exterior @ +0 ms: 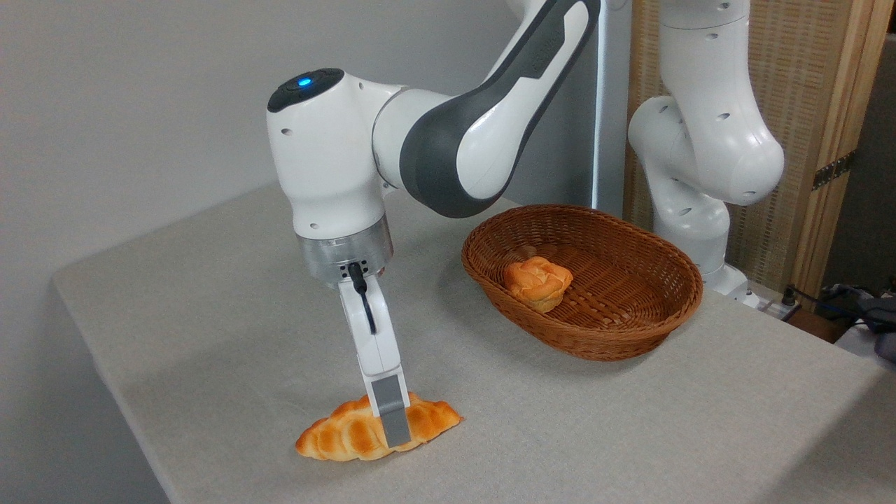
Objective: Put bread into the basket
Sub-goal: 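Lower the gripper onto the middle of the braided roll and close it, then lift the gripped braided roll up off the table toward the basket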
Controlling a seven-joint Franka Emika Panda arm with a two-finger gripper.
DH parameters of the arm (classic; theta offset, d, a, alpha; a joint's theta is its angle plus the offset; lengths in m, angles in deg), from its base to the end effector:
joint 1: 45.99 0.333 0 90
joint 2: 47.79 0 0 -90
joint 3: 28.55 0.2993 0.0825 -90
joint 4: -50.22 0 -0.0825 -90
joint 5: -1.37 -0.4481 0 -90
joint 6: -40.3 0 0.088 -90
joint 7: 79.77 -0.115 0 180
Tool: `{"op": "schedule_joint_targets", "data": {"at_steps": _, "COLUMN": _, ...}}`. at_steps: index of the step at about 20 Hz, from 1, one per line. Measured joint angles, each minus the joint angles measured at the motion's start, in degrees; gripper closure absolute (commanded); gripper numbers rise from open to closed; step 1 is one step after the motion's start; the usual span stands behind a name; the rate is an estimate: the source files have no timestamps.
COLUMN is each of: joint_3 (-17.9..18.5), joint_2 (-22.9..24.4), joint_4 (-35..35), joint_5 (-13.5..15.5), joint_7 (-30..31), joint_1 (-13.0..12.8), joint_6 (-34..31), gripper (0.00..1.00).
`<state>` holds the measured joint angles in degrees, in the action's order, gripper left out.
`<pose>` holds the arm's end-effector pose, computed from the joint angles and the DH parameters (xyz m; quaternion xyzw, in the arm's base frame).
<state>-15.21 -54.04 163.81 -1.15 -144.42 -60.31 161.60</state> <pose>0.6351 -0.0101 0.3594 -0.8334 0.5517 0.0047 0.0342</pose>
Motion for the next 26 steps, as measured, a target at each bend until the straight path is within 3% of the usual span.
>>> {"op": "schedule_joint_targets", "data": {"at_steps": 4, "joint_3": 0.00, "joint_2": -0.47, "joint_4": 0.00, "joint_5": 0.00, "joint_7": -1.28, "joint_1": 0.00, "joint_6": 0.26, "gripper": 0.01}}
{"op": "schedule_joint_targets", "data": {"at_steps": 9, "joint_3": 0.00, "joint_2": -0.65, "joint_4": 0.00, "joint_5": 0.00, "joint_7": -1.37, "joint_1": -0.02, "joint_6": 0.28, "gripper": 0.56}}
{"op": "schedule_joint_targets", "data": {"at_steps": 10, "joint_3": 0.00, "joint_2": -0.65, "joint_4": 0.00, "joint_5": 0.00, "joint_7": -1.37, "joint_1": -0.02, "joint_6": 0.28, "gripper": 0.62}}
{"op": "schedule_joint_targets", "data": {"at_steps": 26, "joint_3": 0.00, "joint_2": 0.71, "joint_4": -0.25, "joint_5": 0.00, "joint_7": -1.38, "joint_1": -0.05, "joint_6": 0.14, "gripper": 0.59}}
